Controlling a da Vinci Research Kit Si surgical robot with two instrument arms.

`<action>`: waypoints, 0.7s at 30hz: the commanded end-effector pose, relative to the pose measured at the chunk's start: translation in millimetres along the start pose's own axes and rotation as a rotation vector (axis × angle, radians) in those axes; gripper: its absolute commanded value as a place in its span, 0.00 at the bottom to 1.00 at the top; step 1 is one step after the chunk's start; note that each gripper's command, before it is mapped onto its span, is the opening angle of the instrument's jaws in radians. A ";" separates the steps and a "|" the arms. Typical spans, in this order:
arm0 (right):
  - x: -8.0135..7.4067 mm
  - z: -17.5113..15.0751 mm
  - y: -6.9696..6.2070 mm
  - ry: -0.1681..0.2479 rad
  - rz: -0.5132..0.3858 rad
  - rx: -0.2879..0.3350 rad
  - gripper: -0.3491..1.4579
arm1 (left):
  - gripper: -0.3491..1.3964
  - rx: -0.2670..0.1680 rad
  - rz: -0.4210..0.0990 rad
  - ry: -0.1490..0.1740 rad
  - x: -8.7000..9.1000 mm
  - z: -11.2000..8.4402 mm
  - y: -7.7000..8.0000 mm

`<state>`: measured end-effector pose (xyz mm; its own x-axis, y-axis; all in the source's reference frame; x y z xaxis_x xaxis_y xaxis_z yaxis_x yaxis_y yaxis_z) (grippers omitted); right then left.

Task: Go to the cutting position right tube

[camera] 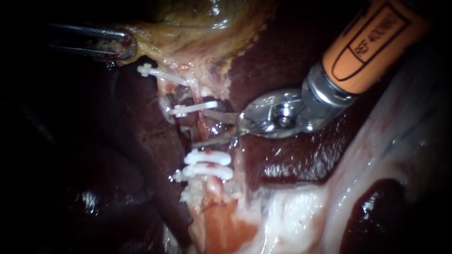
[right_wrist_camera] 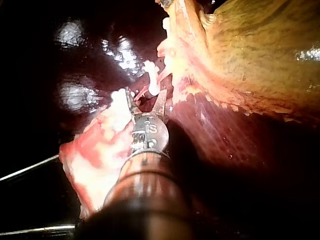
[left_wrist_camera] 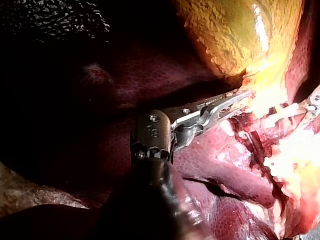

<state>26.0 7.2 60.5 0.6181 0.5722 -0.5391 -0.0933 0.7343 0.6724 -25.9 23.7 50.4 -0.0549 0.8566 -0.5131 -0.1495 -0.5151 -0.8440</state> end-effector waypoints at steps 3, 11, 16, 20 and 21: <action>0.3 0.4 0.2 0.043 0.035 0.041 0.94 | 0.00 -0.003 0.000 -0.001 0.0 0.1 0.0; 1.4 3.0 0.5 0.071 0.049 0.102 0.92 | 0.00 -0.002 -0.001 -0.001 0.1 0.3 0.1; 2.0 4.1 0.6 0.115 0.053 0.138 0.93 | 0.00 -0.004 -0.001 -0.001 0.1 0.3 0.1; 2.5 4.4 0.5 0.149 0.053 0.206 0.94 | 0.00 -0.004 -0.001 -0.001 0.1 0.3 0.1; 2.6 4.4 0.3 0.159 0.061 0.230 0.94 | 0.00 -0.004 -0.001 -0.001 0.1 0.3 0.1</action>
<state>31.0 7.2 61.5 0.4780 0.6815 -0.5541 0.0809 0.5940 0.8004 -26.2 23.7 50.3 -0.0559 0.8570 -0.5123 -0.1462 -0.5146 -0.8449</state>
